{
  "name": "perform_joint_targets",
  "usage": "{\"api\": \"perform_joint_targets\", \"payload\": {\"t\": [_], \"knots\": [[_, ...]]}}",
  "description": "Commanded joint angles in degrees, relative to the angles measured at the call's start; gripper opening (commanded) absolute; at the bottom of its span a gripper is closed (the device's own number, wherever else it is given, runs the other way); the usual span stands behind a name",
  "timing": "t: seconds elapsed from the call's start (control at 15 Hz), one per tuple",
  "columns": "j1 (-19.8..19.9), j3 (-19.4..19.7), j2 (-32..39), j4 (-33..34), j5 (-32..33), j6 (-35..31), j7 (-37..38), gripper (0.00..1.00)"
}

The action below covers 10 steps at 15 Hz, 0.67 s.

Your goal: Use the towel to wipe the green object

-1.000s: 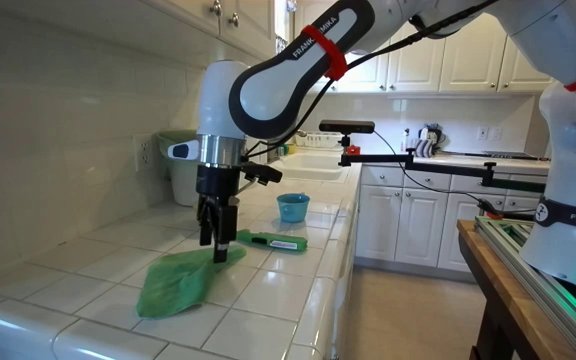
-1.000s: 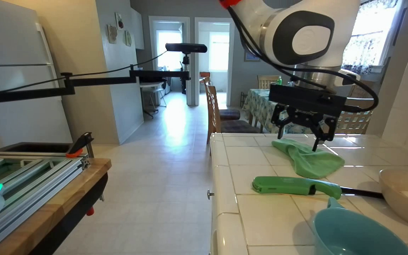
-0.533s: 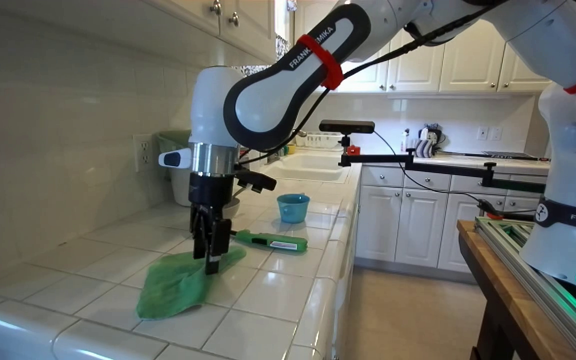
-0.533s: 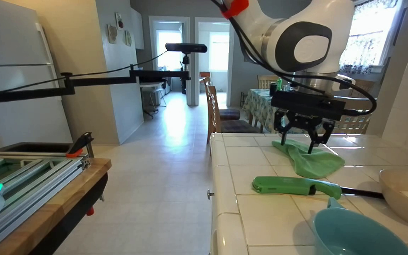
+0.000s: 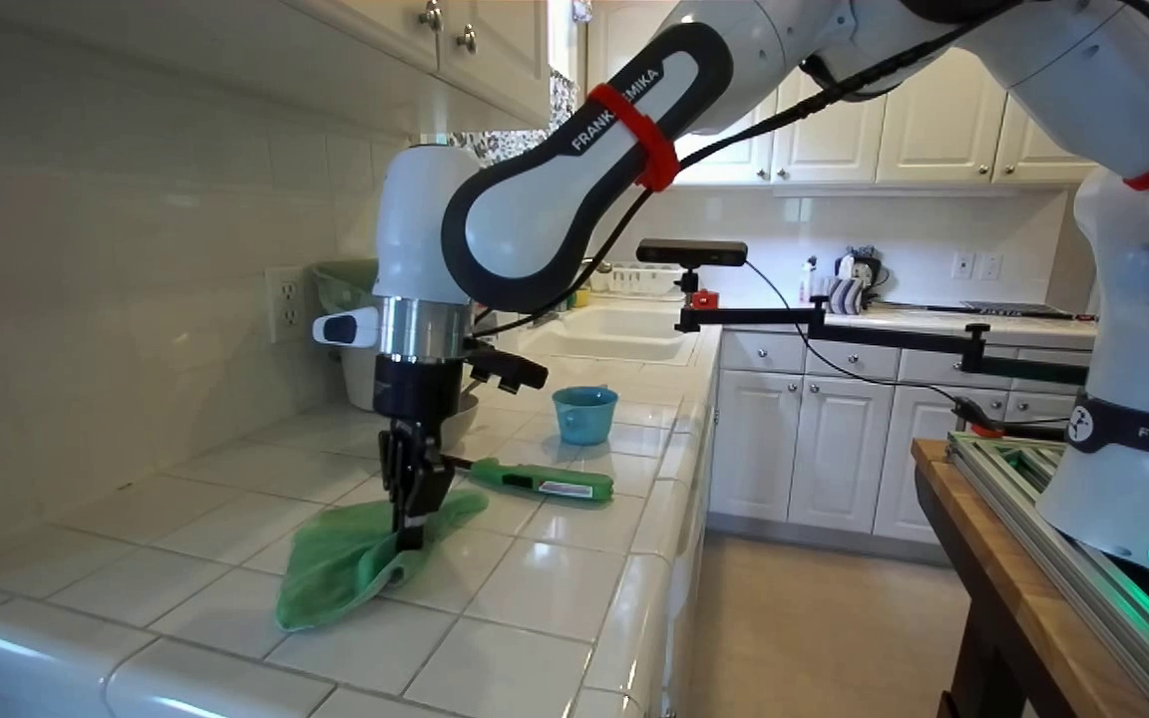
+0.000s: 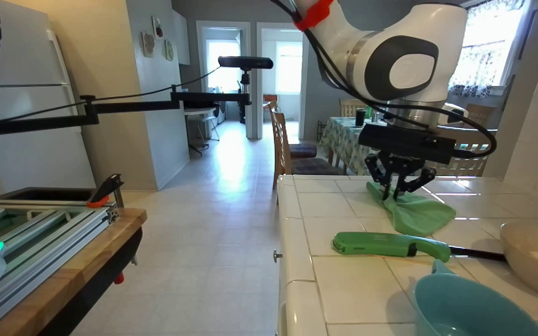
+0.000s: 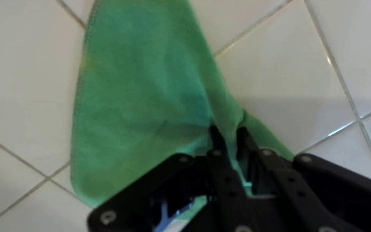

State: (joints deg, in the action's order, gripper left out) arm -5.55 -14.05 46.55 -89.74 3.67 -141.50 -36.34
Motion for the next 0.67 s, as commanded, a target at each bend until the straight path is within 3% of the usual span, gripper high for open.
{"api": "perform_joint_targets", "payload": {"t": [0.0, 0.6], "knots": [[0.7, -0.8, -0.9, -0.2, 0.6, 1.6, -1.0, 0.00], [-0.1, 0.4, -15.3, -14.6, -0.3, 5.6, 8.4, 0.01]]}}
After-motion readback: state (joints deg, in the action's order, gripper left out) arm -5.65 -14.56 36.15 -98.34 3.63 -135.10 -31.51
